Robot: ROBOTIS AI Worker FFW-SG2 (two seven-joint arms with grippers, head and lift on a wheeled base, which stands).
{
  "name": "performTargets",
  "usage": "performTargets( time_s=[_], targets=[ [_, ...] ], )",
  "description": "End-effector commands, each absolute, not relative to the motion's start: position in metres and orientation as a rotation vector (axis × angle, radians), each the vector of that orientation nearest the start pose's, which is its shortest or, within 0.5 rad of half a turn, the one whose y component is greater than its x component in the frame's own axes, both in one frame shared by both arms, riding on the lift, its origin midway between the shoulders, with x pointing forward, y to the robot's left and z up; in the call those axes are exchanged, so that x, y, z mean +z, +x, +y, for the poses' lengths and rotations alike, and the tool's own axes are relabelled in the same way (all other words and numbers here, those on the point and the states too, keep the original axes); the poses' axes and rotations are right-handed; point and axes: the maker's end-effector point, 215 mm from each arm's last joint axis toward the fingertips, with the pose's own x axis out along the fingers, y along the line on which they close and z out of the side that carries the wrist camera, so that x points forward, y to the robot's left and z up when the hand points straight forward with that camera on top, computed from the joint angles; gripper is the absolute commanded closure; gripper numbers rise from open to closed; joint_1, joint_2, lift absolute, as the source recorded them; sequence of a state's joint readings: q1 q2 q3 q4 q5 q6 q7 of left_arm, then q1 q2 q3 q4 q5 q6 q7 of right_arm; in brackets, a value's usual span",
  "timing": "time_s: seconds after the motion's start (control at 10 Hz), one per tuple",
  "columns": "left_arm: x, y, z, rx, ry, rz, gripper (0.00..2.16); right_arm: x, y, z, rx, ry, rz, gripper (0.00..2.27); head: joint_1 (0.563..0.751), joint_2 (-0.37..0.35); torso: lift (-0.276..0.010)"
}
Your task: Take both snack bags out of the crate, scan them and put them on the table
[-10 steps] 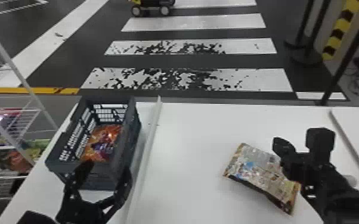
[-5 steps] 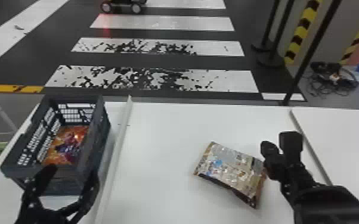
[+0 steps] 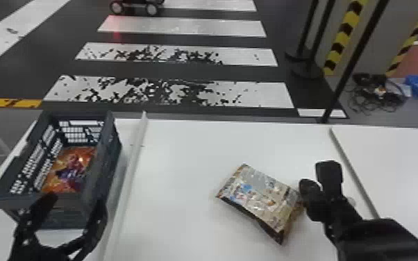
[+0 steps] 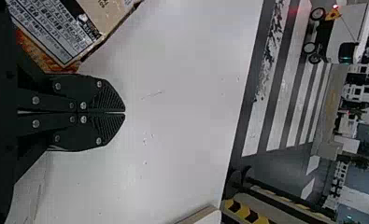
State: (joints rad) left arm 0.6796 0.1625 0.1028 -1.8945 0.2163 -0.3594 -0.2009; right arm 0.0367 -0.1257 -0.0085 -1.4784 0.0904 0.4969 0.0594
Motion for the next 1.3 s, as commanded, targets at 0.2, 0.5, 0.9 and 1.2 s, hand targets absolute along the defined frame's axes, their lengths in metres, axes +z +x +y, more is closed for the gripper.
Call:
performTargets(
  time_s=[0.2, 0.5, 0.9, 1.2],
  targets=[
    [-0.372, 0.373, 0.271, -0.150, -0.010, -0.021, 0.14, -0.547, 0.493, -0.297, -0.007, -0.198, 0.702, 2.22, 0.695, -0.035, -0.094],
    [-0.373, 0.373, 0.271, -0.150, -0.011, -0.019, 0.14, -0.547, 0.466, -0.290, 0.018, -0.171, 0.781, 2.22, 0.695, -0.029, -0.094],
    [-0.375, 0.372, 0.271, -0.150, -0.014, -0.015, 0.14, -0.546, 0.428, -0.279, 0.049, -0.139, 0.871, 2.22, 0.695, -0.016, -0.094],
    [-0.375, 0.372, 0.270, -0.149, -0.015, -0.015, 0.14, -0.539, 0.414, -0.260, 0.105, -0.092, 0.878, 2.22, 0.695, -0.004, -0.094]
  ],
)
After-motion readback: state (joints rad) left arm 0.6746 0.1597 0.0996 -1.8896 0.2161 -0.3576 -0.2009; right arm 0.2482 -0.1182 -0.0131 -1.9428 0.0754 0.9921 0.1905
